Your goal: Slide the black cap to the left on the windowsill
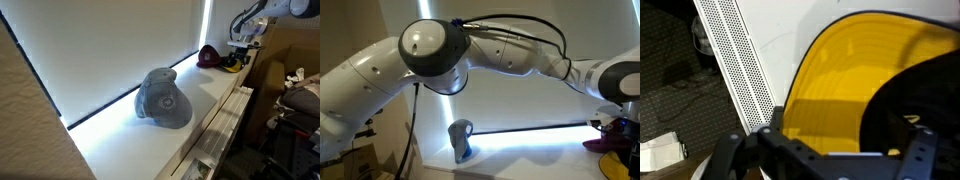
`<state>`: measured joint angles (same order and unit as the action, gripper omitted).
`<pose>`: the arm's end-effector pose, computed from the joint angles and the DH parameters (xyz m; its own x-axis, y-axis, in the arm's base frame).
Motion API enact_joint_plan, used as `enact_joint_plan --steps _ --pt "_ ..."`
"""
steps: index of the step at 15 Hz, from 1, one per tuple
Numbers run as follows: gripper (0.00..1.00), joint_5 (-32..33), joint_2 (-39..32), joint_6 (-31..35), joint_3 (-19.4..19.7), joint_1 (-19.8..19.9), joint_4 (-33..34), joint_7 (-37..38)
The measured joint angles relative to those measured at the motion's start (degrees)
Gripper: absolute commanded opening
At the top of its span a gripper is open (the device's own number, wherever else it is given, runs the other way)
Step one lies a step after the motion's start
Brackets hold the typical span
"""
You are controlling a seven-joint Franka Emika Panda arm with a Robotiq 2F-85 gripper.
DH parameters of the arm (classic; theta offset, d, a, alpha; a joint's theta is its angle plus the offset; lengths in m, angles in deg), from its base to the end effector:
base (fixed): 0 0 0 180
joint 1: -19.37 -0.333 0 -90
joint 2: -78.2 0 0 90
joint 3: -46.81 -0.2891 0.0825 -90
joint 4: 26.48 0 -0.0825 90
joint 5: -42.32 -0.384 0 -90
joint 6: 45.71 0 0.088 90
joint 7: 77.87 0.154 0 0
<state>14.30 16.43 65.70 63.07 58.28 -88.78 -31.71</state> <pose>0.4900 -0.5297 0.0981 -0.2872 -0.9250 -0.2486 -0.9565 0.2909 0.0226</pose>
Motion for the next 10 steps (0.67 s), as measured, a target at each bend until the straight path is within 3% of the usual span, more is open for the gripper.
enact_joint_plan --steps 10 --pt "1.00 8.2 -1.8 8.0 11.2 -4.6 -0.2 17.4"
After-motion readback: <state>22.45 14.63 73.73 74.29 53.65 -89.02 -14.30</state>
